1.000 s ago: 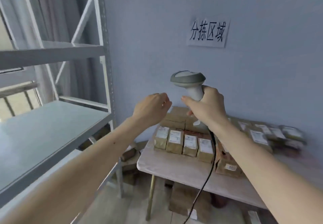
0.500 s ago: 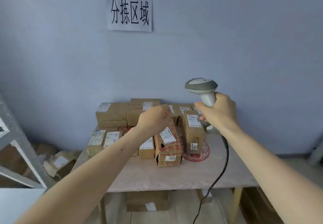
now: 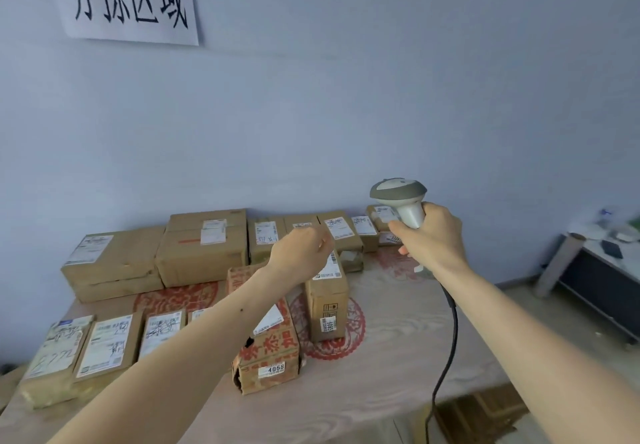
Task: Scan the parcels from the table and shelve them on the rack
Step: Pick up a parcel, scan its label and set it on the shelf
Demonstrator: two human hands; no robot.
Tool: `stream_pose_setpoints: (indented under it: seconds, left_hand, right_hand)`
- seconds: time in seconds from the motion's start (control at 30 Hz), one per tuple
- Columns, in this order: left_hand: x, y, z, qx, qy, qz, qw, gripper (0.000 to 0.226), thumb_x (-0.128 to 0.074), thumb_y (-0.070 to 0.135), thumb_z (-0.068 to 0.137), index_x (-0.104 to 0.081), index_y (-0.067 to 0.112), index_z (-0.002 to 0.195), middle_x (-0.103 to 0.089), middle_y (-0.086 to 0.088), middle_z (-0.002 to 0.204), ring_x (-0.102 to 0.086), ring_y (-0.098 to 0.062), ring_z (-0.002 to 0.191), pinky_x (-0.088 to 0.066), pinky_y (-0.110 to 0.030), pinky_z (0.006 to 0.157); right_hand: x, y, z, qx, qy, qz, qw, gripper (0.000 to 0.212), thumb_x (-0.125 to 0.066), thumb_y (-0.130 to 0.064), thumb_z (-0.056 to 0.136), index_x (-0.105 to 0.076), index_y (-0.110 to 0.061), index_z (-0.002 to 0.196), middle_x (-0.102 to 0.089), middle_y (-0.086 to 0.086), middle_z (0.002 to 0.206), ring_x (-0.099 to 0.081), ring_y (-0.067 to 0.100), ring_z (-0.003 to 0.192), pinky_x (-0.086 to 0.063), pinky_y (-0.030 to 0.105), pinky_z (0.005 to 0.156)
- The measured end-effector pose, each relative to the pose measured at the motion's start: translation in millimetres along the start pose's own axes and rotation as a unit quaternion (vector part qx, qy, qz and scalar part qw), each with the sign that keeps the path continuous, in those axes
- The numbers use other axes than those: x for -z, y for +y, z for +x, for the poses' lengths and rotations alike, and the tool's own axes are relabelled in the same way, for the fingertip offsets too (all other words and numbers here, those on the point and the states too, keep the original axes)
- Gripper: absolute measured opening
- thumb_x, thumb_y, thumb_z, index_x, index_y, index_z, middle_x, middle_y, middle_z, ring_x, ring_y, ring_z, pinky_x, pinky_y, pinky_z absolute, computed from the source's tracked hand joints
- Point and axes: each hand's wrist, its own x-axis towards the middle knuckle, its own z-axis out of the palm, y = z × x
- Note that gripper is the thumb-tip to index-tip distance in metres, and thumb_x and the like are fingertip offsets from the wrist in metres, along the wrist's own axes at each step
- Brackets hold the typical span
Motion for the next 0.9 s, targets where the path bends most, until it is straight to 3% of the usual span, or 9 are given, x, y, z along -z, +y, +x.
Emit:
stream_pose_setpoints:
  seconds: [0.27, 0.4, 0.63, 0.9]
  left_hand:
    - [-39.5, -22.3, 118.3, -0.002, -0.041, -0.010, 0.999, 0.029, -0.040, 0.033, 0.103, -0.063, 0.016, 0.109, -0.070, -0.001, 0.107, -0.066, -0.026, 0.099, -0.057, -0.043, 0.082]
    - [-62.8, -26.4, 161.8, -0.002, -0.068, -0.018, 0.998, 0.027, -0.042, 0.032, 0.102, -0.063, 0.015, 0.107, -0.070, -0.002, 0.106, -0.066, -0.026, 0.099, -0.057, -0.044, 0.083]
    - [-109.6, -16.1, 231.3, 0.005, -0.092, -0.021, 0.996, 0.024, -0.043, 0.031, 0.102, -0.063, 0.017, 0.107, -0.070, -0.001, 0.107, -0.065, -0.024, 0.097, -0.056, -0.039, 0.081]
    - [-180.5, -5.2, 327.6, 0.041, -0.091, -0.041, 0.994, 0.025, -0.045, 0.031, 0.103, -0.062, 0.014, 0.111, -0.069, -0.003, 0.112, -0.062, -0.025, 0.103, -0.053, -0.037, 0.079]
  right_hand:
    - [-34.9, 41.1, 115.6, -0.038, 0.016, -0.035, 0.999, 0.010, -0.069, -0.018, 0.087, -0.066, -0.008, 0.088, -0.071, 0.007, 0.072, -0.071, 0.020, 0.054, -0.060, 0.045, 0.047]
    - [-43.9, 69.7, 161.1, -0.070, 0.029, -0.061, 0.995, 0.009, -0.067, -0.018, 0.087, -0.064, -0.011, 0.082, -0.070, 0.005, 0.070, -0.071, 0.020, 0.052, -0.062, 0.045, 0.056]
    - [-57.6, 119.4, 247.5, -0.093, 0.043, -0.072, 0.992, 0.015, -0.070, -0.026, 0.086, -0.062, -0.013, 0.084, -0.070, 0.008, 0.079, -0.071, 0.032, 0.070, -0.061, 0.046, 0.069]
    - [-90.5, 179.3, 352.3, -0.076, 0.017, -0.093, 0.993, 0.017, -0.068, -0.025, 0.089, -0.058, -0.012, 0.085, -0.067, 0.009, 0.075, -0.068, 0.030, 0.068, -0.060, 0.045, 0.062]
